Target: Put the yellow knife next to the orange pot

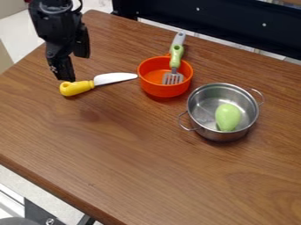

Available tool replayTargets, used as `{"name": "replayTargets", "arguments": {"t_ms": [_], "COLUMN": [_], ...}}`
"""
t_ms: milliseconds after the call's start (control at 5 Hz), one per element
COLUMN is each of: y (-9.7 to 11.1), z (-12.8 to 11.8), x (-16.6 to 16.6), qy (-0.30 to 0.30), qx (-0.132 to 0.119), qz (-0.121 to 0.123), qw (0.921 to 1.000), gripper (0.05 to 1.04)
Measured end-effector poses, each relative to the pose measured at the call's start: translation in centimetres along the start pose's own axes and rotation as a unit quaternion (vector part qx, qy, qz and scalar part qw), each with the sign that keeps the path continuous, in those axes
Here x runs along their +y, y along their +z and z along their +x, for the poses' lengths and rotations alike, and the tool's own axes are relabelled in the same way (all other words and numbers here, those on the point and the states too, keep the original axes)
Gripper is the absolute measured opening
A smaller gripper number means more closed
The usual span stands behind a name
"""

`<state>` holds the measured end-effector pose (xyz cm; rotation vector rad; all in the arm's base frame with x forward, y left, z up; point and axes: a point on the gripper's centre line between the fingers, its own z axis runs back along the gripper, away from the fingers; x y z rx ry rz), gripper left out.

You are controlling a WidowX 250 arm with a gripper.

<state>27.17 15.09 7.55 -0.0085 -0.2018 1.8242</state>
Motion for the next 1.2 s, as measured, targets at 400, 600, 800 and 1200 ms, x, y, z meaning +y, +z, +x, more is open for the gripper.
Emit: {"name": "replayTargets", "arguments": {"t_ms": [400,600,800,1200], "y": [1.6,2.1,2.9,3.9], "z": [-1.7,-1.9,-2.8,-3.8], "x": [-1.3,-1.4,-1.4,-1.9], "qy": [-0.242,-0.354,-0.463,-0.615], "qx": [-0.018,-0.007,0.027,0.031], "qz": [-0.039,-0.057,-0.061,-0.071], "qw": [0.9692,0.9334,0.884,0.7848], "gripper": [0.999,0.999,0.999,0.999]}}
